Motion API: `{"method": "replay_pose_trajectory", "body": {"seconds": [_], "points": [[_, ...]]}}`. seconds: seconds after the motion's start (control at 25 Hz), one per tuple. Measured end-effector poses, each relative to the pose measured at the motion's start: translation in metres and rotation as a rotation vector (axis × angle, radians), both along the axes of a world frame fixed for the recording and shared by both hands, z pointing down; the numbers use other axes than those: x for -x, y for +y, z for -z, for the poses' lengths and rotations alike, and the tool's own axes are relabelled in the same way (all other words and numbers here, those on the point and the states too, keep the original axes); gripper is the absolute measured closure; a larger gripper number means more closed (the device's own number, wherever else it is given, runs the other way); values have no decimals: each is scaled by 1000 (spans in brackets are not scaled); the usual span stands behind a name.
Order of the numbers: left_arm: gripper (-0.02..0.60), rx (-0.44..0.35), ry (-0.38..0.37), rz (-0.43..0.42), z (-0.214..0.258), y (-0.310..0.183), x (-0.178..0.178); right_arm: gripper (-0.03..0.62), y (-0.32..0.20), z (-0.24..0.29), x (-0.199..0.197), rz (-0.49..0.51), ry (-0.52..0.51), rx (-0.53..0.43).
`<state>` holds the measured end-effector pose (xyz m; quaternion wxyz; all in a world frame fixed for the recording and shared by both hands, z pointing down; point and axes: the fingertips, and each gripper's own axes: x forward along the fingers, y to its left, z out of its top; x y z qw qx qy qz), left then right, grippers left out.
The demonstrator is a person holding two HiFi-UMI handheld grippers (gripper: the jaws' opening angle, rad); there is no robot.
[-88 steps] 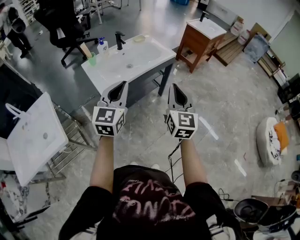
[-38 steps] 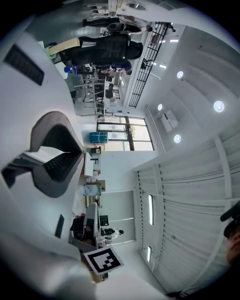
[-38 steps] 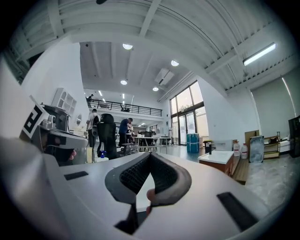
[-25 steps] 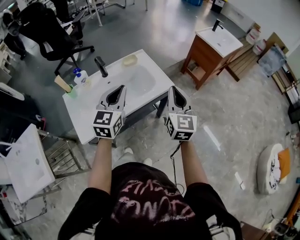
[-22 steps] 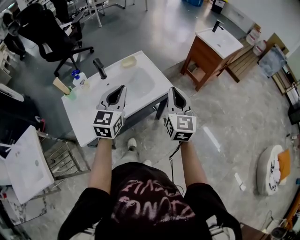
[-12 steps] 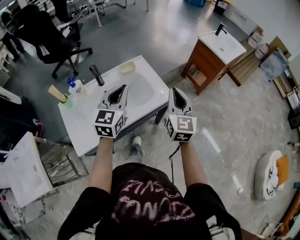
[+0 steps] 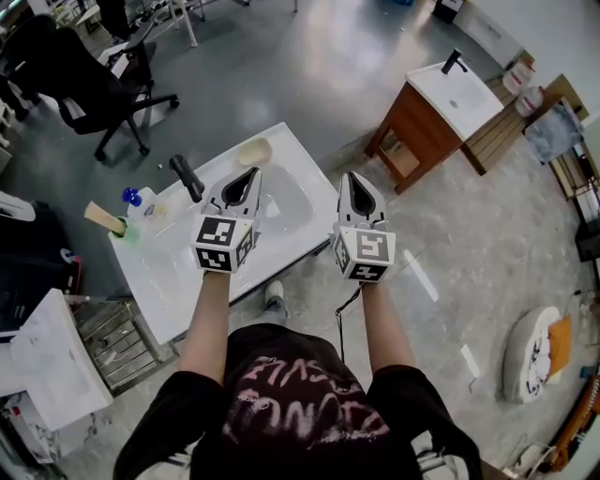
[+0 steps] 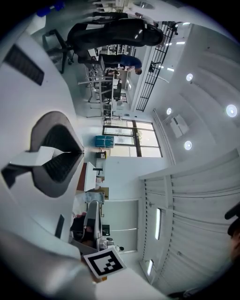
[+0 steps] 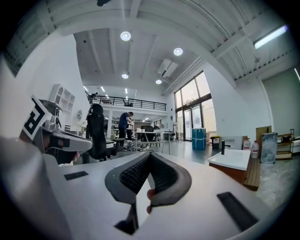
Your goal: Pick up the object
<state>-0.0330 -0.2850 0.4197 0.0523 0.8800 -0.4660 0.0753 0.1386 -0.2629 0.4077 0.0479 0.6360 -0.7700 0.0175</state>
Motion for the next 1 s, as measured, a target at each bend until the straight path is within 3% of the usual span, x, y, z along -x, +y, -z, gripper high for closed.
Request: {"method": "replay_pose_trajectory", "body": {"seconds": [0.48, 1.0], "points": [[566, 52, 16, -52, -24, -67, -11, 580, -83, -13, 14, -9, -6, 17], [566, 82, -15, 23, -31, -98, -16, 579, -110, -13, -14, 33, -18, 26]]}}
